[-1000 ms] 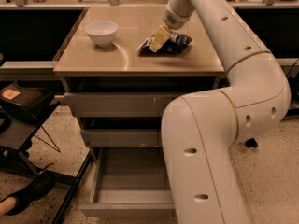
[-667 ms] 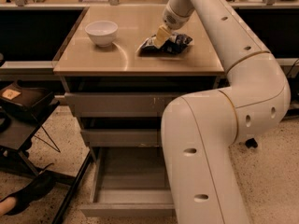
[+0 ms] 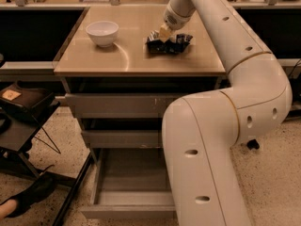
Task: Place blue chip bag into bottom drawer
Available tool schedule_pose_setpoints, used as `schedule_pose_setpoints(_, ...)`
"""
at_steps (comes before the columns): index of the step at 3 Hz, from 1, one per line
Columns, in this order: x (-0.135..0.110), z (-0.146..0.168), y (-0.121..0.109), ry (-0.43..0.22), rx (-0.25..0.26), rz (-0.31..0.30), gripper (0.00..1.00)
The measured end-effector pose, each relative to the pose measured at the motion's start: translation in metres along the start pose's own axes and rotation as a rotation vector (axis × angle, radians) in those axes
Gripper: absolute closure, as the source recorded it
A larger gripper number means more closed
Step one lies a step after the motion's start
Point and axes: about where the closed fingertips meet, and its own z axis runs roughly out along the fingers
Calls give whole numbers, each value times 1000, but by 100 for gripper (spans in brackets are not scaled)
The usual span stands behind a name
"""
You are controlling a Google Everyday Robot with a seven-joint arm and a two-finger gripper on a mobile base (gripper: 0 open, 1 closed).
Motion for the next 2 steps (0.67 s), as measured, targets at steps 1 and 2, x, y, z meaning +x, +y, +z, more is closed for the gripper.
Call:
schedule_pose_setpoints(1, 0, 2, 2, 0, -5, -3, 100)
schedule_pose_setpoints(2, 7, -13, 23, -15, -86, -56, 100)
